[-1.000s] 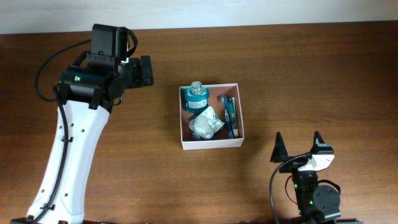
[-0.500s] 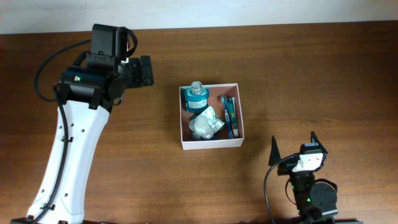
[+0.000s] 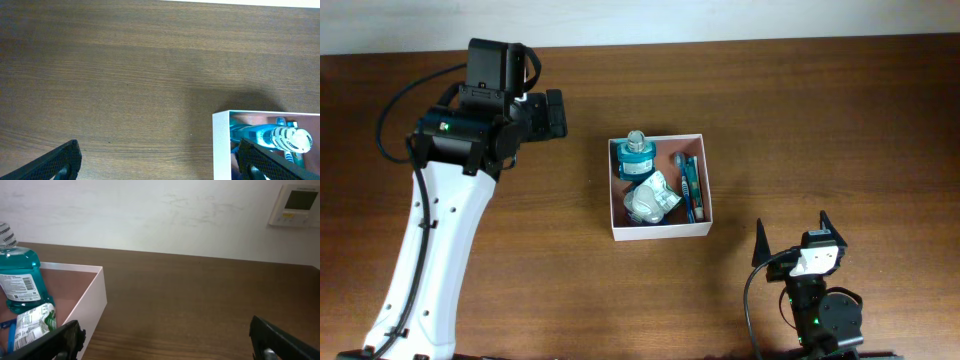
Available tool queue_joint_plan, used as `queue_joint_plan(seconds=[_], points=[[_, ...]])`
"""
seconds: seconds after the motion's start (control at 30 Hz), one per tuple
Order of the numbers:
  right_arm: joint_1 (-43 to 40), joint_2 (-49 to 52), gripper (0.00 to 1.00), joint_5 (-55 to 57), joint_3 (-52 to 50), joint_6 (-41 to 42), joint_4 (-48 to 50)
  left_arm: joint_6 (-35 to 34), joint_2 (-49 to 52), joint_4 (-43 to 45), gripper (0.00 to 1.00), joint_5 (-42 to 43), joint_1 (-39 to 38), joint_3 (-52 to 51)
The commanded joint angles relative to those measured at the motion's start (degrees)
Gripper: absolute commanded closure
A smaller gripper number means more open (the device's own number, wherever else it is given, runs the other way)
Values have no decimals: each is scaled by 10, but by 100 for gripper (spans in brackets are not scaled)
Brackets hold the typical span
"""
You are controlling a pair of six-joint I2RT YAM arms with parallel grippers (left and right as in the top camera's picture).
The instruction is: Pack container
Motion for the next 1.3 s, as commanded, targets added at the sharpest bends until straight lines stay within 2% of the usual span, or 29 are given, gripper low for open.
queue_joint_plan(seconds=[0.0, 0.5, 0.77, 1.03, 1.17, 1.27], points=[[-6, -6, 2, -4, -3, -4, -5, 9, -3, 1, 1, -4, 2, 8], [-6, -6, 2, -4, -3, -4, -5, 9, -8, 1, 1, -4, 1, 3], [-6, -6, 2, -4, -3, -4, -5, 9, -123, 1, 1, -4, -40, -47], [-6, -6, 2, -4, -3, -4, -5, 9, -326, 1, 1, -4, -52, -232], [-6, -6, 2, -4, -3, -4, -5, 9, -442, 3, 1, -9, -50, -365], [-6, -6, 2, -4, -3, -4, -5, 9, -523, 42, 1, -14, -50, -466]])
